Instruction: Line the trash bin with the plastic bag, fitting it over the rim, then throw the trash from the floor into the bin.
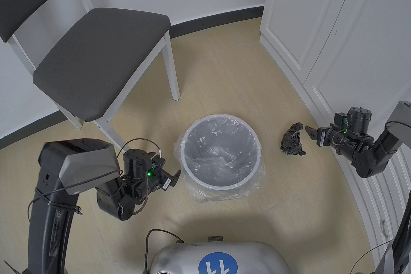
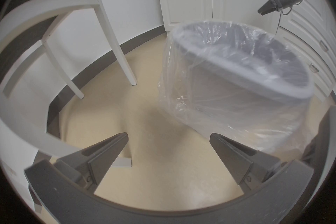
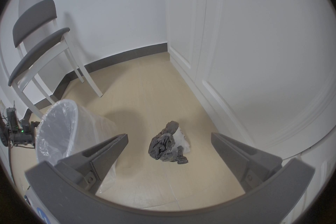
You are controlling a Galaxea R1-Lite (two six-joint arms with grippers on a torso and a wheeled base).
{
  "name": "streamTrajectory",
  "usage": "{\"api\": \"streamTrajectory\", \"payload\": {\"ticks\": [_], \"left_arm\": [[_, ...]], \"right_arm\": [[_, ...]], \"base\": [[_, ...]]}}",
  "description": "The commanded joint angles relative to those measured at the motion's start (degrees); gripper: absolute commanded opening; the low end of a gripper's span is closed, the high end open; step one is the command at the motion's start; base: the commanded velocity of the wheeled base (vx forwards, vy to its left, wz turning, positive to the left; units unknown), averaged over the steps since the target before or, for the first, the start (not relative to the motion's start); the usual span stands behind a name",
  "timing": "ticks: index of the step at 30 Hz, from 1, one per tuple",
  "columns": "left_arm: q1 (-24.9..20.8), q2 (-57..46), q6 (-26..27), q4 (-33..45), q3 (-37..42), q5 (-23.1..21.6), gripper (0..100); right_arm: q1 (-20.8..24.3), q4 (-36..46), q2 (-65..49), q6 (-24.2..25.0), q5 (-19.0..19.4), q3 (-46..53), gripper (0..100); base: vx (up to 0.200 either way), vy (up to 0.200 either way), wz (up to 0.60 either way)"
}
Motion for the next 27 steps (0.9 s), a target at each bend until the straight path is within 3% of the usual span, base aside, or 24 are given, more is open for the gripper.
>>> {"api": "streamTrajectory", "payload": {"ticks": [1, 8, 15, 19, 20, 23, 27], "left_arm": [[-0.01, -15.81, 0.27, -8.03, 18.44, 1.74, 100], [-2.91, -24.42, 0.36, -7.68, 24.77, 4.55, 100], [-8.8, -31.37, 3.35, -1.79, 23.01, 12.19, 100], [-13.02, -33.74, 3.35, 6.65, 18.35, 15.89, 100], [-14.69, -34.35, 3.35, 11.83, 15.54, 17.99, 100], [-16.45, -34.09, 2.91, 21.32, 10.27, 21.86, 100], [-17.41, -31.89, 2.12, 27.39, 5.96, 25.91, 100]], "right_arm": [[-3.44, -0.26, -9.99, -0.08, 0.28, 4.06, 100], [-3.53, -0.43, -18.07, -0.26, 0.19, 9.6, 100], [-5.37, -0.52, -24.49, -1.31, 0.1, 12.94, 100], [-6.69, -0.52, -27.39, -3.07, 0.1, 14.44, 100], [-6.69, -0.52, -28.27, -3.6, 0.1, 15.14, 100], [-6.69, -0.7, -28.44, -4.74, 0.02, 16.02, 100], [-6.87, -0.7, -28.44, -5.53, 0.02, 16.19, 100]], "base": [[0.0, 0.0, 0.0], [0.0, 0.0, 0.0], [0.0, 0.0, 0.0], [0.0, 0.0, 0.0], [0.0, 0.0, 0.0], [0.0, 0.0, 0.0], [0.0, 0.0, 0.0]]}}
